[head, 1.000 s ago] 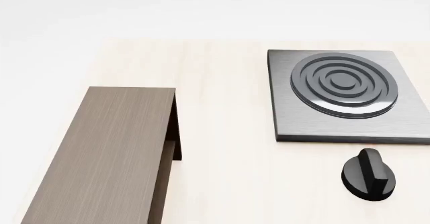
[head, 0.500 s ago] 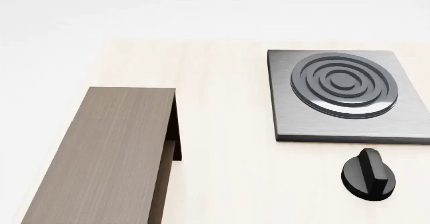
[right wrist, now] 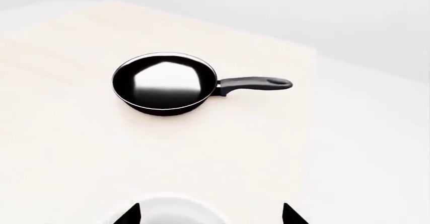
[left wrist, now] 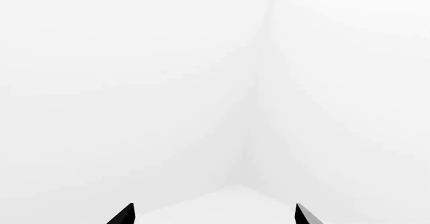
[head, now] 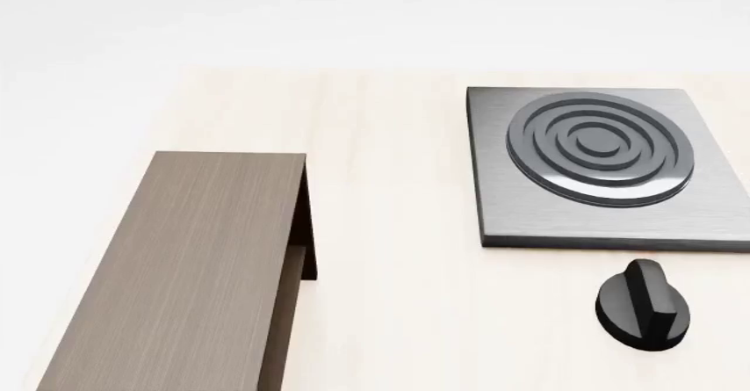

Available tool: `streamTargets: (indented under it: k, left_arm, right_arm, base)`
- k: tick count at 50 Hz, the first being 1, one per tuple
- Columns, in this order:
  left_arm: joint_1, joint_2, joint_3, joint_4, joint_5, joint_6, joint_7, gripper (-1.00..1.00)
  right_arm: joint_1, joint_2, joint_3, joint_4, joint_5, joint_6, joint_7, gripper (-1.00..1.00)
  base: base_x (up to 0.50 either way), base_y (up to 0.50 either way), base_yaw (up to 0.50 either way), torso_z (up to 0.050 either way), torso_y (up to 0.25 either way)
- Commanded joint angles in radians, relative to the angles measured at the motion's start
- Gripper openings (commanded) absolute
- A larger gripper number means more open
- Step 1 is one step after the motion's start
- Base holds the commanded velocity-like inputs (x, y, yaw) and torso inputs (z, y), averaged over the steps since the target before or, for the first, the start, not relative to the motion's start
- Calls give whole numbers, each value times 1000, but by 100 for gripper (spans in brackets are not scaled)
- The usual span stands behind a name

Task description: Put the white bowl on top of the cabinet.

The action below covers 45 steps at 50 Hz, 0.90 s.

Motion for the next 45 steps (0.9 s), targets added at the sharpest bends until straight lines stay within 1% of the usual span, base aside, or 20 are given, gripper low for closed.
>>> streamTargets:
  k: [1,16,26,33,45]
  left_arm:
    - [3,-3,2,-3,-1,4,-3,100]
    - [6,-6,2,-7,-2,9,-7,100]
    - [7,-8,5,-10,-3,14,-9,100]
    - [8,-8,18,-14,6,19,-12,100]
    - [8,-10,26,-18,5,22,-13,100]
  right_arm:
    - [-6,2,29,27,6,-20,-1,100]
    - [-7,0,63,55,16,-29,-3,100]
    - [-4,-2,91,117,41,-57,-23,100]
    - [-3,3,82,153,42,-94,-28,100]
    - [30,4,110,218,60,-162,-30,100]
  base:
    - [0,0,0,0,0]
    - [0,0,0,0,0]
    - [0,0,0,0,0]
    - [0,0,0,0,0]
    - [0,0,0,0,0]
